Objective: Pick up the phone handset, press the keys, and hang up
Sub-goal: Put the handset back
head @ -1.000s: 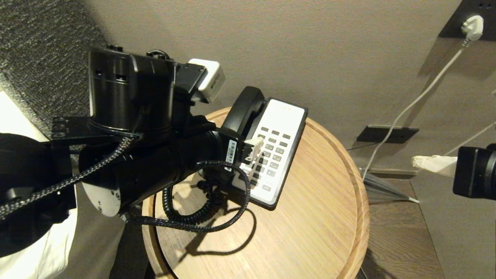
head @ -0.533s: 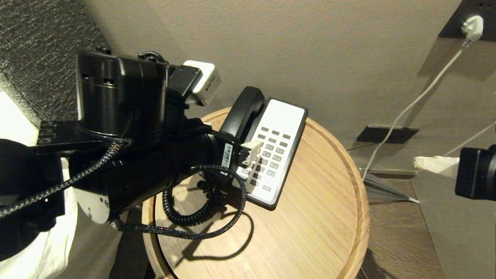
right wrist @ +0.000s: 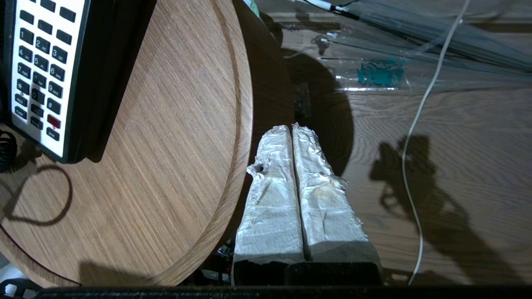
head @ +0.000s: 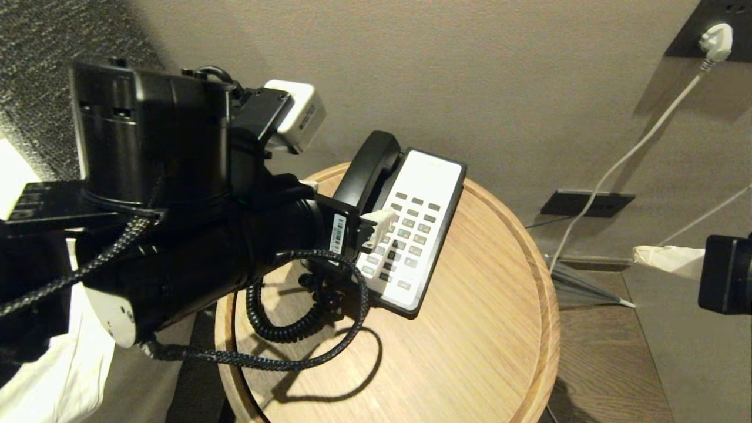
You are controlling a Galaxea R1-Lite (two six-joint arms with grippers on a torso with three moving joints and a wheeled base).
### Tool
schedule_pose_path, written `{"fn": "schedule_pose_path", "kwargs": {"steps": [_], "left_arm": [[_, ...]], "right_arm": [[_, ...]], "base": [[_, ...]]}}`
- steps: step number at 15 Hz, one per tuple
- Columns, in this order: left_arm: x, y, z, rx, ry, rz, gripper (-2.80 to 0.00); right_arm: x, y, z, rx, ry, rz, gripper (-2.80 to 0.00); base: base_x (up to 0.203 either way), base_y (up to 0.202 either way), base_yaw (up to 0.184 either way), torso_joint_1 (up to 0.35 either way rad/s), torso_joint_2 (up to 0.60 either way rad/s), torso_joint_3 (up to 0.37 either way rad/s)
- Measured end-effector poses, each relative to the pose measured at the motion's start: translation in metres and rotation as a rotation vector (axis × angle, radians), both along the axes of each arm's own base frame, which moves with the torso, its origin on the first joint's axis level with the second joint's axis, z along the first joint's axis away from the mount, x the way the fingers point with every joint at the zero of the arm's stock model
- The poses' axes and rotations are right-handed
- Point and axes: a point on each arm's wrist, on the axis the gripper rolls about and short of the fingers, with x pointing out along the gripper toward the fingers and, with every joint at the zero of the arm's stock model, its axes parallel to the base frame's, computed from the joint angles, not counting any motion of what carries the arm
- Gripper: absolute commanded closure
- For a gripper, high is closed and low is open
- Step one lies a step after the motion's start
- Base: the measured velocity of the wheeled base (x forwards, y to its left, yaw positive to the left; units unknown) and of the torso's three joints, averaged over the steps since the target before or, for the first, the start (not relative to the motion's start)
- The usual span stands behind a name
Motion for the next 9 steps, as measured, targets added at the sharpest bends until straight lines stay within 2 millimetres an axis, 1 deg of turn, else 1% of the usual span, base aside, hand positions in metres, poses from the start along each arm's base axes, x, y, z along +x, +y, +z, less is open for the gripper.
{"fn": "schedule_pose_path", "kwargs": {"steps": [3,4,6,9], "left_arm": [[-0.007,0.003,0.006,-0.021,-0.015,-0.017,-2.80],[-0.009,0.005,0.006,-0.021,-0.015,-0.019,-2.80],[-0.015,0.012,-0.002,-0.002,-0.002,-0.020,-2.80],[-0.022,0.020,-0.011,0.018,0.016,-0.022,-2.80]], "right_arm": [[0.000,0.000,-0.001,-0.003,0.001,0.002,0.00],[-0.001,0.000,-0.003,-0.004,0.007,0.000,0.00],[-0.002,-0.002,-0.012,-0.024,0.032,-0.009,0.00],[-0.003,-0.002,-0.017,-0.037,0.042,-0.008,0.00]], "base": [[0.000,0.000,0.000,0.000,0.00,0.000],[0.000,0.000,0.000,0.000,0.00,0.000],[0.000,0.000,0.000,0.000,0.00,0.000],[0.000,0.000,0.000,0.000,0.00,0.000]]}}
